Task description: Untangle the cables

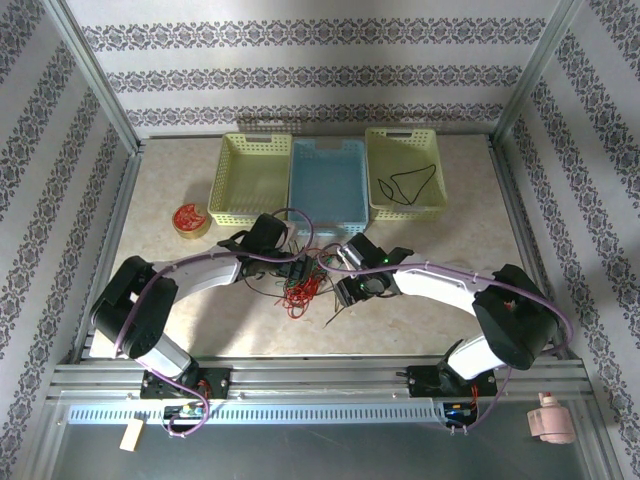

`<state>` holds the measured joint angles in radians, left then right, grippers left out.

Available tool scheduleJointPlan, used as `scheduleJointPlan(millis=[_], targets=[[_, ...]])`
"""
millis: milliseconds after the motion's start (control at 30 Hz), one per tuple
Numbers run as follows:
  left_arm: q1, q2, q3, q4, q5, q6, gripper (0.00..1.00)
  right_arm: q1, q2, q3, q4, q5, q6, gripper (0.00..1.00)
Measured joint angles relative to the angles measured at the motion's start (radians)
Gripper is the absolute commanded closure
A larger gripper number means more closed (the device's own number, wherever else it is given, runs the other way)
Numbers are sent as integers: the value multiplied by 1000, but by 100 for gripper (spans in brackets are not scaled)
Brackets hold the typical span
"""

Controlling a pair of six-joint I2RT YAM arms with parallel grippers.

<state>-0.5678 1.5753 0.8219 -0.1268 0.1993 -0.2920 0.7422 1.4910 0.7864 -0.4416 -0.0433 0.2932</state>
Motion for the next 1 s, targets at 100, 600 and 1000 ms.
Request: scheduleJointPlan(millis=[100, 600, 1000], targets=[[-14, 0, 0, -17, 16, 17, 2, -6, 8, -7, -3, 9, 16, 40], [-35, 57, 2, -38, 25, 27, 12, 92, 150, 86, -68, 208, 63, 79], [-39, 66, 7, -34, 5, 20, 12, -27, 54, 15, 48, 158, 105, 100]])
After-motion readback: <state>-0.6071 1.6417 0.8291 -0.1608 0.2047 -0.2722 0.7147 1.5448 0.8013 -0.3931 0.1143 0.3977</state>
